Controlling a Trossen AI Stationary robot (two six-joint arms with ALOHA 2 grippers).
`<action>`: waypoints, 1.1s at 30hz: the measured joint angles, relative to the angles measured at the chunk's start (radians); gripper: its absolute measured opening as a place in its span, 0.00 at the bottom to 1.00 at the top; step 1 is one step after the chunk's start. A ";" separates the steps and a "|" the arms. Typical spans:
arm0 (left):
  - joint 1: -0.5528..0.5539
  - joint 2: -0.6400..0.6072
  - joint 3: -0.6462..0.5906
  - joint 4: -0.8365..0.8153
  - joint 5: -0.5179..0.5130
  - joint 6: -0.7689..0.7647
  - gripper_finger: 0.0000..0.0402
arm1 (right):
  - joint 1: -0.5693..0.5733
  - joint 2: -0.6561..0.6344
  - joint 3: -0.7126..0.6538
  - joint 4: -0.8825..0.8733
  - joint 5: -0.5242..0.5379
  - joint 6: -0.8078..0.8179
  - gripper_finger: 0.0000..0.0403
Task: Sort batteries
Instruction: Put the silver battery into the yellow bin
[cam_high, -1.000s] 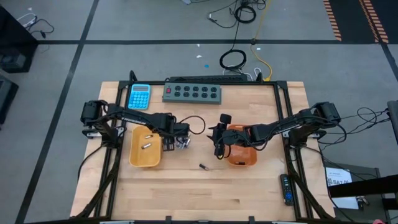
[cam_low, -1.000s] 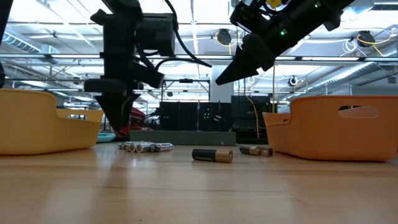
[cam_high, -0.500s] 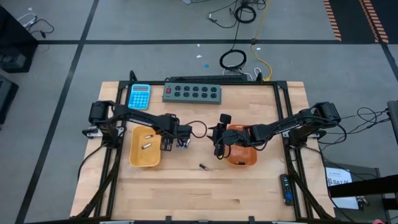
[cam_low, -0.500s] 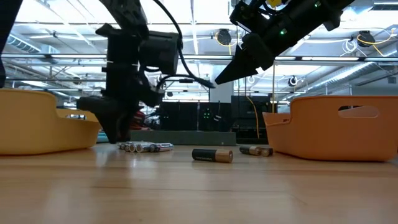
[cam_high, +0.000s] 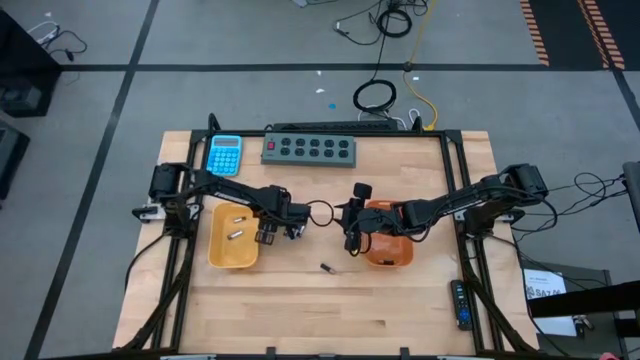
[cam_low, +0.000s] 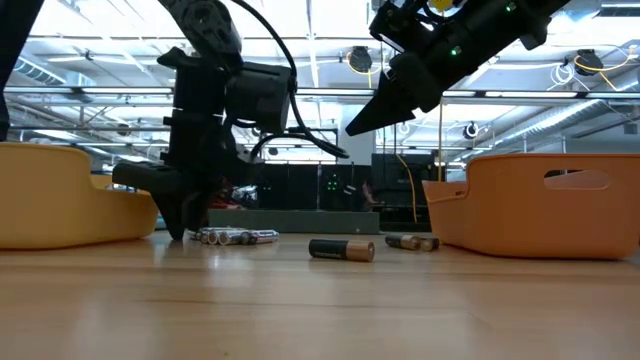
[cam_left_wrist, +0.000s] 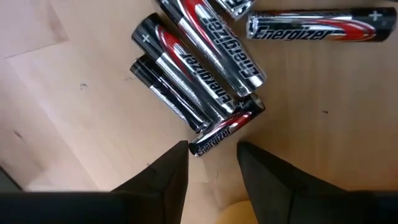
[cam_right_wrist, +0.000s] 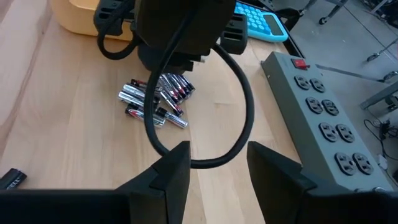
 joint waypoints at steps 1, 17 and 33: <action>0.000 0.000 0.000 0.000 0.006 0.001 0.38 | 0.000 0.000 0.000 0.000 -0.007 0.000 0.37; -0.027 0.005 0.052 -0.022 0.178 -0.070 0.38 | 0.000 0.000 0.000 0.000 -0.008 0.003 0.37; -0.094 0.031 0.044 0.048 0.177 -0.134 0.20 | 0.000 0.000 0.000 0.000 -0.008 0.003 0.37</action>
